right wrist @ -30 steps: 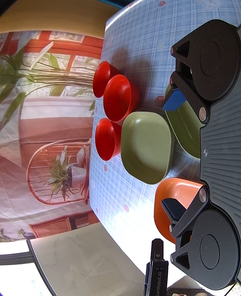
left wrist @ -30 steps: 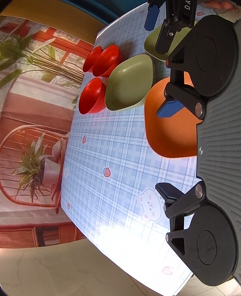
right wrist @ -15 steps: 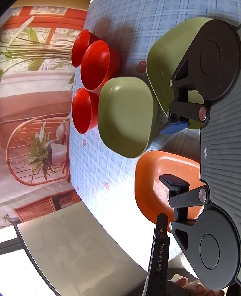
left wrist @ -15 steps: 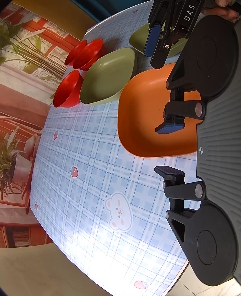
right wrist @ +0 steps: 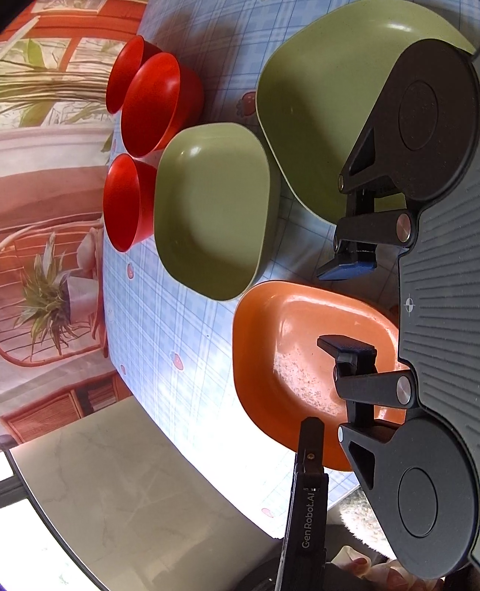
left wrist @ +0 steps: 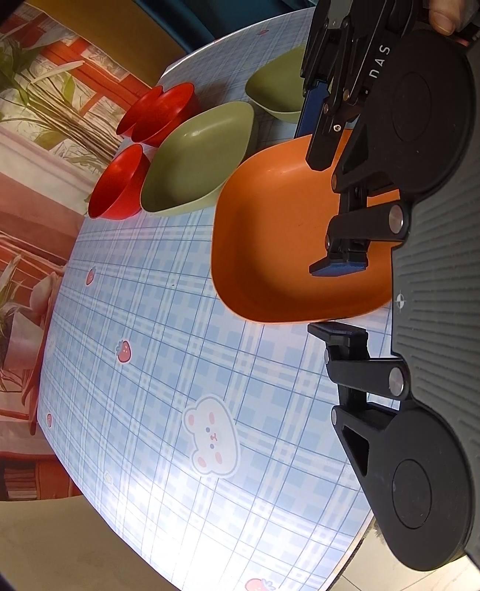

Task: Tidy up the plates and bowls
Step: 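Close the left gripper on the orange plate's rim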

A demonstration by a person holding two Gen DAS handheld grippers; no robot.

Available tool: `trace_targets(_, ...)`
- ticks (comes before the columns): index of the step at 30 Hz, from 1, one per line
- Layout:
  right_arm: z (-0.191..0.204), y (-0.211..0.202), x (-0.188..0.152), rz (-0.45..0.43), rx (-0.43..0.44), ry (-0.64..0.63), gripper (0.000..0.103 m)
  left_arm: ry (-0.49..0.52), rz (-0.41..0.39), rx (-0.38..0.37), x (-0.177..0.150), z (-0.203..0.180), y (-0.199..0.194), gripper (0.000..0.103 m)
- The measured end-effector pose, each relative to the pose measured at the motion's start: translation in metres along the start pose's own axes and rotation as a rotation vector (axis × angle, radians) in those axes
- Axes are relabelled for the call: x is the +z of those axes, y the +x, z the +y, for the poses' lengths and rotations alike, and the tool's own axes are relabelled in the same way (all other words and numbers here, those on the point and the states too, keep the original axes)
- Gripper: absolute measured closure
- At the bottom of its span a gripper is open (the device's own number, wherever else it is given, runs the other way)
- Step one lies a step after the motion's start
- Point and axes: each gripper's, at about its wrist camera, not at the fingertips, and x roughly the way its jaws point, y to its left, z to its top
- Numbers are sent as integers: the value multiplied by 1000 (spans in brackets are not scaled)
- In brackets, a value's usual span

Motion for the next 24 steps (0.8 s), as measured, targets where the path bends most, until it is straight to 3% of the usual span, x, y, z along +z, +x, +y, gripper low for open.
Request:
trace_targets(4, 1, 1, -1, 13, -16, 4, 79, -45, 8, 8, -3, 8, 3, 94)
trace_targets(8, -2, 4, -3, 27, -26, 21, 93, -68, 3, -4, -3, 12, 4, 95)
trace_targets(24, -2, -7, -1, -7, 5, 39, 94, -33, -47, 20, -7, 7, -14, 96)
